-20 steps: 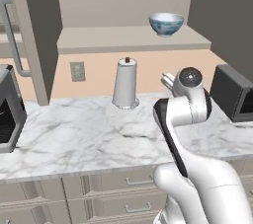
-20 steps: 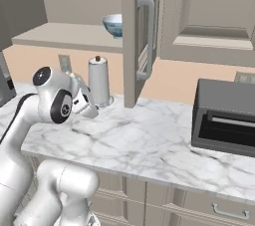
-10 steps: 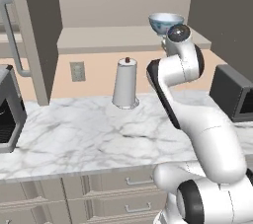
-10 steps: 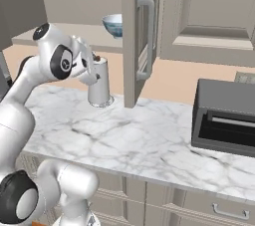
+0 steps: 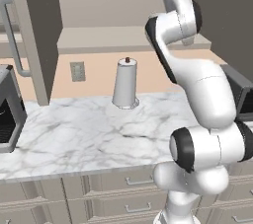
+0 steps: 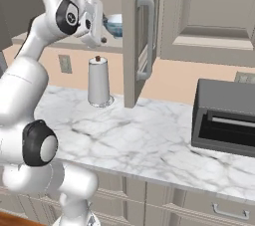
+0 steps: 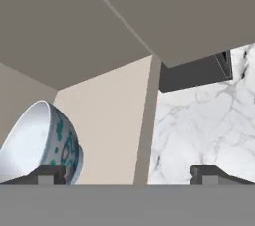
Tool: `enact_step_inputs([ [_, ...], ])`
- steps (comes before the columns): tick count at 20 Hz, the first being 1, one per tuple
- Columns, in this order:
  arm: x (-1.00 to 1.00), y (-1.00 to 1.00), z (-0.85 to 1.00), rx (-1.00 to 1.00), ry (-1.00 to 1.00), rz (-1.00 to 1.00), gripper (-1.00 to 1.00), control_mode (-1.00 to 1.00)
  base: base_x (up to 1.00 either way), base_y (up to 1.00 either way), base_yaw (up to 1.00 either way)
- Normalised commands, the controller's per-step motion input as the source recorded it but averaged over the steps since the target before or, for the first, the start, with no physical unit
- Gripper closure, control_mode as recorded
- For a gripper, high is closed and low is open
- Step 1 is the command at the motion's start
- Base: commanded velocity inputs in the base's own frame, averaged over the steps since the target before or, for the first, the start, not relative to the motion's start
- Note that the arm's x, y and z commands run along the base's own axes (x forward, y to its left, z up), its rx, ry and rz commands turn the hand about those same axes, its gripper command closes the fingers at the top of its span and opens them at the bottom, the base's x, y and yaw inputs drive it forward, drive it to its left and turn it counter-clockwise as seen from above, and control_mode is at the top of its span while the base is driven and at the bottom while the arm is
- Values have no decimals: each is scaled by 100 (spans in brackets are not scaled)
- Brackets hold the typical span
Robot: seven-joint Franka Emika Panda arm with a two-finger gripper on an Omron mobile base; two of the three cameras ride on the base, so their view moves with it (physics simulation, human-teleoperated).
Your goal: Take the smaller bowl and place it next to the appetizer plate on the dining counter , and place the larger bowl next to the plate with cooked food.
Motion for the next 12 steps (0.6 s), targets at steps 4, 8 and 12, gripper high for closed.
enact_step_inputs([
  [4,80,0,28,0,-4,-20,-100,-100,0,0,0],
  [8,73,0,-3,-1,0,-11,-100,-100,0,0,0],
  [12,33,0,-11,-1,-12,-2,-100,-100,0,0,0],
])
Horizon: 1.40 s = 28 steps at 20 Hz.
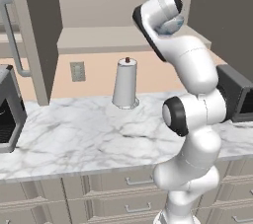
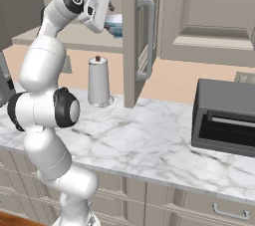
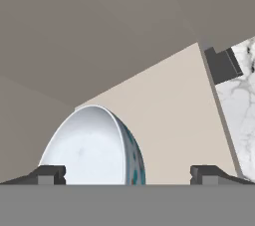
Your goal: Take the smaller bowl and place it next to the appetizer plate on the dining counter , and place the larger bowl next to the plate with cooked food.
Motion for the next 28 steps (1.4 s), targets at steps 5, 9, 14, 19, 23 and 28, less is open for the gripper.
enact_step_inputs([
  [5,0,7,-44,-4,-18,0,-100,-100,0,0,0],
  [9,0,4,-71,-8,-15,0,-100,-100,0,0,0],
  [14,27,0,-11,-1,-14,0,-100,-100,0,0,0],
  [19,67,-7,1,1,-1,0,-100,-100,0,0,0],
  [23,24,-5,0,1,1,0,-100,-100,0,0,0],
  [28,2,-10,-23,4,26,-5,100,-100,0,0,0],
])
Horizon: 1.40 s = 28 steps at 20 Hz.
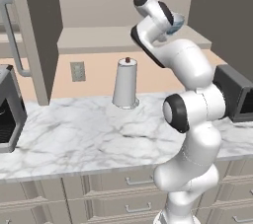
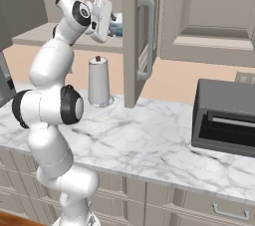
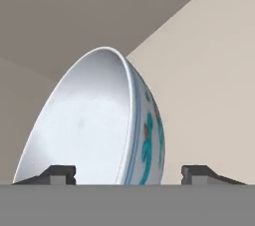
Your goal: Take the smaller bowl and place it next to the appetizer plate on the dining counter , and place the larger bowl next to the plate with cooked food.
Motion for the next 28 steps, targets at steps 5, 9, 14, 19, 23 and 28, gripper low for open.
enact_step_inputs([
  [5,30,-42,-43,5,30,-9,100,-100,0,0,0],
  [9,-6,-40,-60,2,17,-13,100,-100,0,0,0],
  [14,-80,-37,-87,1,6,-17,100,-100,0,0,0],
  [19,-97,-15,-22,11,-7,-12,100,-100,0,0,0],
  [23,-100,-7,0,14,-29,-10,100,-100,0,0,0],
  [28,-100,35,2,5,-60,-7,100,-100,0,0,0],
])
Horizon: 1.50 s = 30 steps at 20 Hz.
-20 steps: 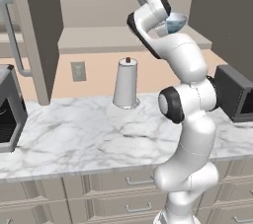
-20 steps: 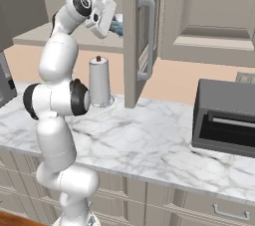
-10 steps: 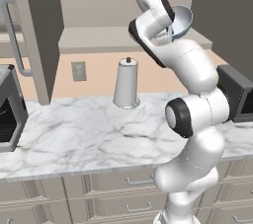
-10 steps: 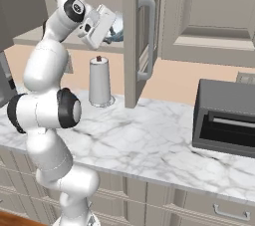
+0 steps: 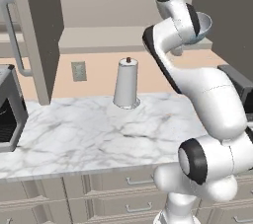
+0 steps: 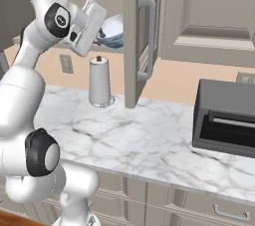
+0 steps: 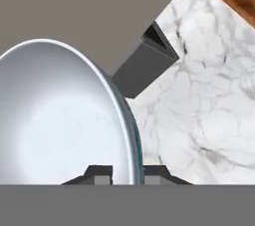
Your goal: Take the smaller bowl and place it next to the appetizer plate on the dining counter , and place the larger bowl next to the plate with cooked food.
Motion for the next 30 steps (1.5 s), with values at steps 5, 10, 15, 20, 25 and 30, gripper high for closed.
enact_step_inputs([
  [5,-100,84,17,0,-53,-1,100,-100,0,0,0],
  [10,-100,88,23,1,-31,0,100,-100,0,0,0],
  [15,-100,40,-5,19,-4,6,100,-100,0,0,0],
  [20,-100,3,-29,25,2,13,100,-100,0,0,0],
  [25,-90,-3,-73,24,17,18,100,-100,0,0,0],
  [30,-11,-32,-67,23,8,16,100,-100,0,0,0],
])
